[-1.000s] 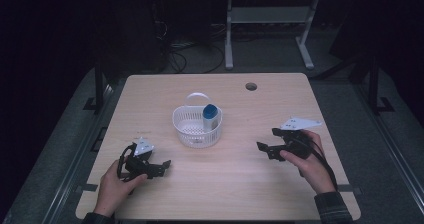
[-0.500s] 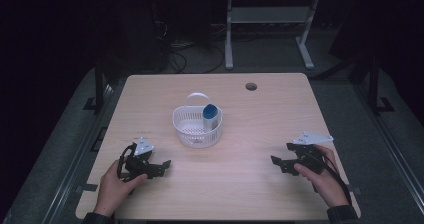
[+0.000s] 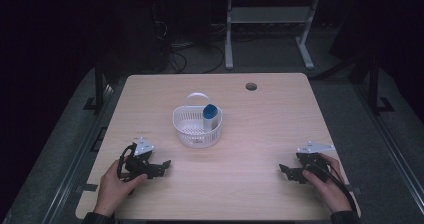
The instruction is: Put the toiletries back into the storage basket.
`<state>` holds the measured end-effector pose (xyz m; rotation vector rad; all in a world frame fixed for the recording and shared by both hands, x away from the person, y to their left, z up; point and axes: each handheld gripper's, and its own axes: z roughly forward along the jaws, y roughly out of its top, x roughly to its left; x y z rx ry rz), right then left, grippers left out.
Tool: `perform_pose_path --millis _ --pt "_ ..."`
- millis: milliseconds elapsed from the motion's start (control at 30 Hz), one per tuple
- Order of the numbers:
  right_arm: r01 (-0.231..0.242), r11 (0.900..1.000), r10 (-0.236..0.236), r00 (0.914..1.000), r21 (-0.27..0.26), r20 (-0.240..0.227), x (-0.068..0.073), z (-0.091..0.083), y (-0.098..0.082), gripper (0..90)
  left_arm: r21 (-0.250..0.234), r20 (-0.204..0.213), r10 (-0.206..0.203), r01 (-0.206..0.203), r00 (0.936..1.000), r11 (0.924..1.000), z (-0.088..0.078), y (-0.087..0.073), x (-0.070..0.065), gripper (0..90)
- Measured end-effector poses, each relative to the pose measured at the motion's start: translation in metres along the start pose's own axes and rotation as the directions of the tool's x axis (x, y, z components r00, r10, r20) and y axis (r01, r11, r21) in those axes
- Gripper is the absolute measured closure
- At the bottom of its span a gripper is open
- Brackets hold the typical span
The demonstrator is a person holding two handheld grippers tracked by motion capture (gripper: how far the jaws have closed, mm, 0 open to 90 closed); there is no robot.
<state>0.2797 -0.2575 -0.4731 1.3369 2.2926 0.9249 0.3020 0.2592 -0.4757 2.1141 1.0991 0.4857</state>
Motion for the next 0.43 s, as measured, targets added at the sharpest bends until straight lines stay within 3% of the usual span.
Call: perform_pose_path --millis 133,267,433 --pt "0.008 1.000 -0.007 0.9999 -0.010 0.014 -0.0024 0.0006 -0.0032 18.9 0.000 0.000 0.000 0.000 1.0000 1.0000 0.0000 0.0000 0.0000 12.7" --pt "0.008 0.998 -0.008 0.9999 -0.063 0.010 -0.0048 0.0022 -0.0099 14.7 0.000 0.000 0.000 0.000 1.0000 1.0000 0.0000 -0.0001 0.0000 12.7" --pt "0.004 0.998 -0.004 0.9999 -0.063 0.013 -0.0049 0.0023 -0.0103 13.7 0.002 0.000 0.002 -0.002 1.0000 1.0000 -0.0001 0.0000 0.0001 12.7"
